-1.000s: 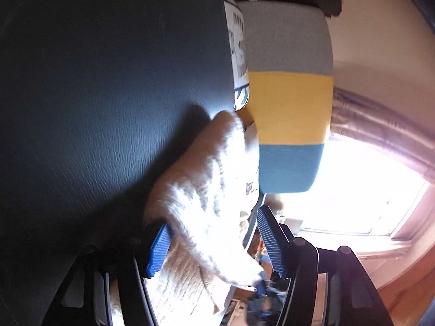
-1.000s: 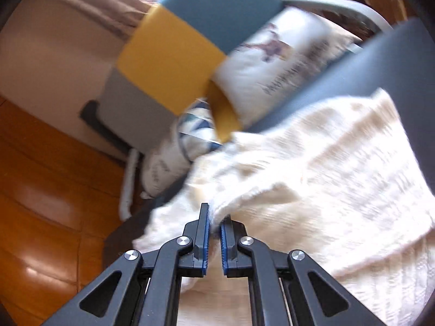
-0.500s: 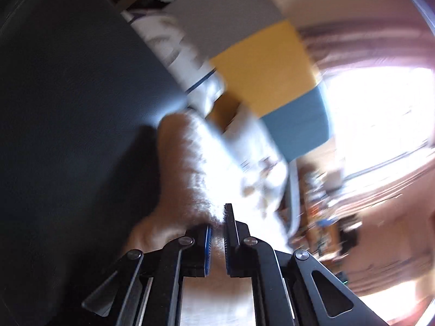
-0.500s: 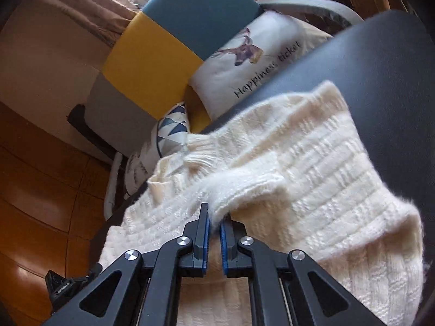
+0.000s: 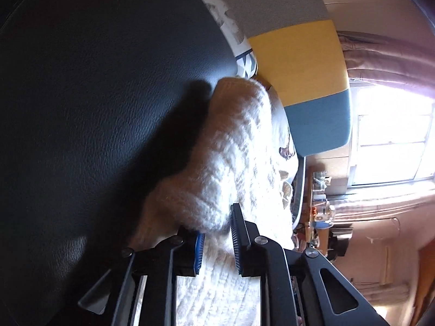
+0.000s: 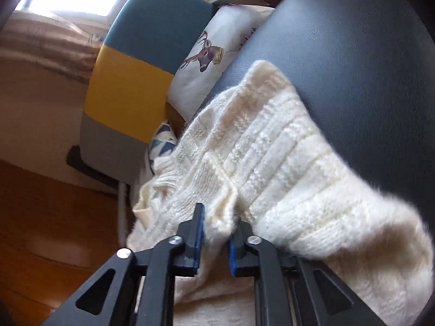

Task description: Fold clothes

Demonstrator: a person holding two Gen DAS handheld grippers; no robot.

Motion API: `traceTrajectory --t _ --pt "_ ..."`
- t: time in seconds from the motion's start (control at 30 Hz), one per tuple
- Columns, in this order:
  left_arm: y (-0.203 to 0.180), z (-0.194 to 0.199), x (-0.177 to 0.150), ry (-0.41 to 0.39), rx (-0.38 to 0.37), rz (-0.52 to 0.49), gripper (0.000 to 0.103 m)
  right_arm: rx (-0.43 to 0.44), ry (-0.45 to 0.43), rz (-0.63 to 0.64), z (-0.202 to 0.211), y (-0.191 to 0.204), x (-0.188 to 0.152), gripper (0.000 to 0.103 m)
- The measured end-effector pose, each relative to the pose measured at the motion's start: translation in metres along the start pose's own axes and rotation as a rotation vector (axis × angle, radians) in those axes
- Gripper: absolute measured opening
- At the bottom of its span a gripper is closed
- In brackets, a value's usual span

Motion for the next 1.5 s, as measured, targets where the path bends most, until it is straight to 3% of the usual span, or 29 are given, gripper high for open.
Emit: traceTrajectory --t 0.07,0.27,0.43,0.5,0.63,0.73,0.8,0.83,0.9,0.97,1.07,1.2,1.33,1.4,1.47,1.5 --pt "-0.001 0.009 -0.001 -0.040 0.026 -0.054 0.011 -0.099 0.032 0.195 -0.002 0.018 0.011 0.007" --pt "0.011 0.015 -0.002 -0.084 0.107 -0.153 0.010 -0.317 0.123 0.441 -0.021 0.012 0.004 0.007" --pt "0.014 0.015 0.000 -0.039 0.074 -0.132 0.010 -0.243 0.065 0.385 -0.014 0.002 0.002 0.006" --pt "0.015 0.019 -0.002 0.026 -0.002 -0.066 0.010 -0.208 0.055 0.358 -0.015 0.001 0.004 0.006" --pt "0.022 0.054 0.007 0.013 -0.047 -0.055 0.010 -0.133 0.054 0.285 -0.012 -0.002 0.006 0.011" --pt "0.022 0.074 0.018 -0.011 -0.054 -0.060 0.011 -0.091 0.080 0.203 -0.005 -0.003 0.009 0.021" --pt "0.020 0.079 0.024 -0.016 -0.054 -0.040 0.017 -0.136 0.036 0.229 0.013 0.001 0.016 0.023" --pt "0.021 0.076 0.025 0.009 -0.066 -0.009 0.026 -0.160 0.014 0.243 0.022 0.004 0.019 0.023" --pt "0.027 0.077 0.024 0.049 -0.118 0.066 0.032 -0.253 -0.058 0.327 0.044 0.015 0.029 0.025" --pt "0.023 0.067 0.019 0.102 -0.143 0.101 0.037 -0.255 -0.090 0.405 0.054 0.036 0.034 0.027" --pt "0.010 0.049 0.006 0.193 -0.159 0.147 0.040 -0.203 -0.021 0.516 0.041 0.073 0.025 0.027" --pt "0.005 0.028 -0.012 0.257 -0.159 0.199 0.044 -0.161 0.057 0.589 0.008 0.102 0.005 0.027" --pt "0.013 0.022 0.010 0.123 -0.099 0.231 0.049 -0.203 0.091 0.610 -0.021 0.100 -0.006 0.027" --pt "0.016 0.024 0.023 0.066 -0.127 0.273 0.049 -0.296 0.091 0.641 -0.024 0.091 -0.003 0.027" --pt "0.011 0.029 0.032 0.009 -0.144 0.248 0.041 -0.390 0.090 0.671 -0.026 0.082 0.001 0.025" --pt "0.005 0.032 0.031 -0.017 -0.136 0.190 0.030 -0.439 0.115 0.691 -0.028 0.073 0.001 0.025"
Point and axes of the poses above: each gripper's, at about its wrist camera, not at the fingertips, and z roughly against the way its jaws point, y to its left, x to its top, the point moved 9 cm from there along -z, roughly the way its jaws point, and after that the axes turned 14 degrees about z, right-handed, at the moved point
